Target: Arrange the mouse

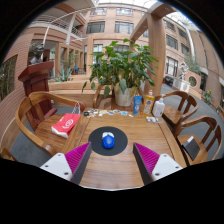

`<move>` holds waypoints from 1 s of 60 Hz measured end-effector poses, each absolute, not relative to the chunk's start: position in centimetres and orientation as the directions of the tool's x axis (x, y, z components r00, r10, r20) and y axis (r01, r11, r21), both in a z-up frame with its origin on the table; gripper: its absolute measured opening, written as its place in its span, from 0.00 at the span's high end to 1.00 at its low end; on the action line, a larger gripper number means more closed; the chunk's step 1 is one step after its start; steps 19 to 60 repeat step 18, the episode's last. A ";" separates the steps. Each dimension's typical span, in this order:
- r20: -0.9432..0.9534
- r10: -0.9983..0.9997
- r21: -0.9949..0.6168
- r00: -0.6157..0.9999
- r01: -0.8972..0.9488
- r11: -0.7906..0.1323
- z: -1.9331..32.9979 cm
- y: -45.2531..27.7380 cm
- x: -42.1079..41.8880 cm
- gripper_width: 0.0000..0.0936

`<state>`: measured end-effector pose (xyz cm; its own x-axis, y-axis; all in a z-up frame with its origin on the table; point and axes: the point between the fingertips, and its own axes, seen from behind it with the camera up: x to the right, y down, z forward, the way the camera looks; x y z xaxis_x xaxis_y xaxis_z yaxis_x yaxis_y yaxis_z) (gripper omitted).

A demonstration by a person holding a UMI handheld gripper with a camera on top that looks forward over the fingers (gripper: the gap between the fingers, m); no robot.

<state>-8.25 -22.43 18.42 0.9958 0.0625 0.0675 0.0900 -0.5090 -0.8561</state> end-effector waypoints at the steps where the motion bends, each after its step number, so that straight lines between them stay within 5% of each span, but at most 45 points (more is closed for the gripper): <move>1: 0.062 0.063 -0.855 0.996 0.085 -0.512 18.3 -22.7 -8.3 0.09; 60: 0.048 0.075 -0.854 0.996 0.080 -0.515 17.4 -23.6 -8.8 0.09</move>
